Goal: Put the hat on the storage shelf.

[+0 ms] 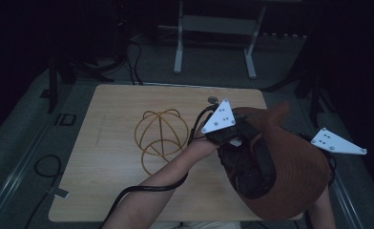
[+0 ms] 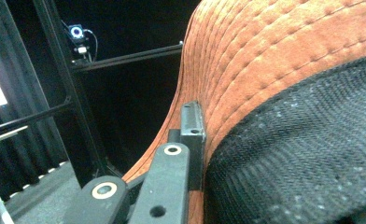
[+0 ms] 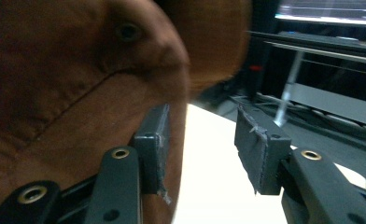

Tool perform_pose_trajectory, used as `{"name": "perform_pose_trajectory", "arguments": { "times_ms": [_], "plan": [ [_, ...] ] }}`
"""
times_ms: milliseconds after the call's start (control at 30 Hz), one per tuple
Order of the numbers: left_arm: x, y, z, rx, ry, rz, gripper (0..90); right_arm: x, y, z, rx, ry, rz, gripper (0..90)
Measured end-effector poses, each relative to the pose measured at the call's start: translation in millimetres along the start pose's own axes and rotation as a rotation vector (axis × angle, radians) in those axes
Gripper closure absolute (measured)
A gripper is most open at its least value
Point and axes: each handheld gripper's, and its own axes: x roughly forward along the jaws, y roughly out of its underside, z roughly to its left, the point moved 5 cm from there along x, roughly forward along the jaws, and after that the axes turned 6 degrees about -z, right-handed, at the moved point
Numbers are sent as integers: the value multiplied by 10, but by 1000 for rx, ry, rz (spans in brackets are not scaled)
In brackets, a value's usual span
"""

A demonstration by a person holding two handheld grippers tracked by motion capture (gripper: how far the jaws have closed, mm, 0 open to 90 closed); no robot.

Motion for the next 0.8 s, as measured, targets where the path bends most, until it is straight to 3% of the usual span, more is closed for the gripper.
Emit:
{"name": "perform_pose_trajectory", "arguments": {
  "times_ms": [33,267,367,467,700,800],
  "plan": [
    [-1,-1,-2,1,3,0,870,59,-16,59,-20,-33,-3,534],
    [29,-15,-76,-9,57,-8,870,157,-89,199,-69,-108,-18,510],
    [32,-18,-66,-24,64,-10,870,183,-109,231,-58,-131,-28,527],
    [41,-15,-66,-31,59,-10,870,209,-123,253,-51,-146,-34,577],
    [37,-2,-52,-36,61,-5,868,244,-124,244,-14,-128,-44,847],
    [26,-14,-56,-27,65,-2,866,237,-121,242,6,-129,-47,871]
  ]
}}
